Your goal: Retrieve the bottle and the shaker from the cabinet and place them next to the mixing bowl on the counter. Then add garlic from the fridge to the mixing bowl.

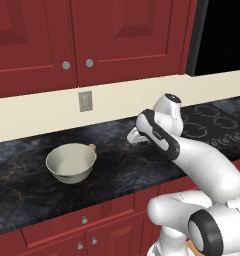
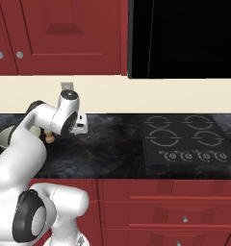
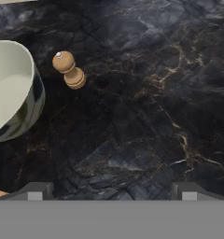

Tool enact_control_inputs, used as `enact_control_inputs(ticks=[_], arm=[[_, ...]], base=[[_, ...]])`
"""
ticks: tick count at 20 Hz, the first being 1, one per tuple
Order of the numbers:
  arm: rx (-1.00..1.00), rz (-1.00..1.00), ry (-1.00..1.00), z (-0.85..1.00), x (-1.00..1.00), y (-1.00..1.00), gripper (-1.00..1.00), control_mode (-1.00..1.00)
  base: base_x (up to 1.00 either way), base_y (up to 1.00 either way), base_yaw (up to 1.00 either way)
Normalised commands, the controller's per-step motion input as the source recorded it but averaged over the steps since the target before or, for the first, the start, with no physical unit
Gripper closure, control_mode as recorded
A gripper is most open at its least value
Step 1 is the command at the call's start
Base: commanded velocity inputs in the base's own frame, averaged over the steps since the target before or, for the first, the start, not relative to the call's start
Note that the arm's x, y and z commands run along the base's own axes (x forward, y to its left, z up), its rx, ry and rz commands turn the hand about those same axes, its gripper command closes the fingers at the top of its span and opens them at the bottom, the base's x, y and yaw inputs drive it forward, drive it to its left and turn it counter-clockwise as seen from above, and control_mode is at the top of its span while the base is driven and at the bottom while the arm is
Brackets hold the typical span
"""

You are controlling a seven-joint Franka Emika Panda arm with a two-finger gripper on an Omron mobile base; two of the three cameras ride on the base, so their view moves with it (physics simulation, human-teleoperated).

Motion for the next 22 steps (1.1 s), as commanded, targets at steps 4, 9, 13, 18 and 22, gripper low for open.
enact_control_inputs(ticks=[4,9,13,18,22], arm=[[-0.04,0.00,-0.12,0.67,-0.51,0.01,-1.00,-1.00],[0.00,0.00,-0.25,0.56,-0.72,0.00,-1.00,-1.00],[-0.10,-0.01,-0.35,0.19,-0.49,0.00,-1.00,-1.00],[-0.17,-0.13,-0.15,0.43,-0.34,0.15,-1.00,-1.00],[-0.08,-0.08,-0.02,0.80,-0.50,0.08,-1.00,-1.00]], base=[[0.00,0.00,0.00],[0.00,0.00,0.00],[0.00,0.00,0.00],[0.00,0.00,0.00],[0.00,0.00,0.00]])
